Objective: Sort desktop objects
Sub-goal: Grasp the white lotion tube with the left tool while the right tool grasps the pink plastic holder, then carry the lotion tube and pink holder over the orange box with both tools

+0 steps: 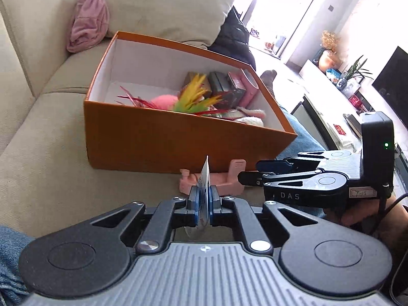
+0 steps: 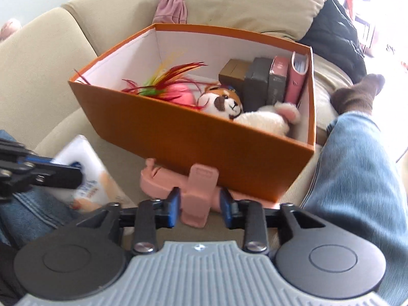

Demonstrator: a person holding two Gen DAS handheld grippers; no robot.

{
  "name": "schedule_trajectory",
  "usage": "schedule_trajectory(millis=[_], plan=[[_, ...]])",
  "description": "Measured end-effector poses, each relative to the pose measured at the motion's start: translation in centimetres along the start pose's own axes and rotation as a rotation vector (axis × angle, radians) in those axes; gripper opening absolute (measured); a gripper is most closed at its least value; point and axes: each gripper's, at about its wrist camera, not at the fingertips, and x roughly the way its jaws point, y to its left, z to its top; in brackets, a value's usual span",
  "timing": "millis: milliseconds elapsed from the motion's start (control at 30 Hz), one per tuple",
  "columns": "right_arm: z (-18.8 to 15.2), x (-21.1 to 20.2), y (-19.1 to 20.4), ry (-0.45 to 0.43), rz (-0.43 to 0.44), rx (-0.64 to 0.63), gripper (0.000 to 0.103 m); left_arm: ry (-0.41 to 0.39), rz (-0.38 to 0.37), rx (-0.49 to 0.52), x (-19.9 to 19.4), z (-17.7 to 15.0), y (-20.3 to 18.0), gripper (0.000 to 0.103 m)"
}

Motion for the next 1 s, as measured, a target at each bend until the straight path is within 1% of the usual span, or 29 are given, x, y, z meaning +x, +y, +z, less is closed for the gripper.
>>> schedule_trajectory(millis=[67,233,300,367,433,467,567,600,700,833,933,1000], plan=[[0.6,1.0,-0.8,0.027,0.026,0.010,0.043,0.001,0.011,-0.008,0.1,0.2,0.5,0.007],[1.3,3.1,-2.4,0.066,0.142,0.044,0.041,0.011,0.011,-0.021,0.6,0.2,1.2,0.007],[1.2,3.2,-2.1,0.071,0.148,0.039,0.031,0.015,0.011,-0.023,0.7,0.2,1.3,0.008],[1.2,2.8,-1.4,0.079,0.149,0.020,0.029,0.022,0.010,-0.027,0.9,0.0,1.4,0.008],[1.0,2.2,-0.5,0.099,0.173,0.006,0.027,0.028,0.007,-0.030,1.2,-0.1,1.4,0.007],[0.8,2.0,0.2,0.112,0.181,-0.009,0.025,0.032,0.008,-0.032,1.3,-0.2,1.4,0.008],[0.2,1.4,2.1,0.147,0.195,-0.069,0.012,0.032,0.018,-0.031,1.4,-0.5,1.4,0.008],[0.1,1.1,2.7,0.143,0.185,-0.097,0.011,0.030,0.016,-0.035,1.4,-0.6,1.5,0.007],[-0.2,0.9,3.8,0.134,0.182,-0.156,0.011,0.028,0.018,-0.043,1.4,-0.6,1.7,0.007],[0.4,1.7,4.8,0.124,0.180,-0.214,0.011,0.028,0.026,-0.047,1.4,-0.7,1.8,0.007],[0.8,2.5,5.1,0.120,0.202,-0.244,0.014,0.025,0.043,-0.057,1.2,-0.7,2.1,0.007],[1.3,2.7,5.1,0.108,0.232,-0.253,0.015,0.025,0.046,-0.073,1.1,-0.8,2.4,0.007]])
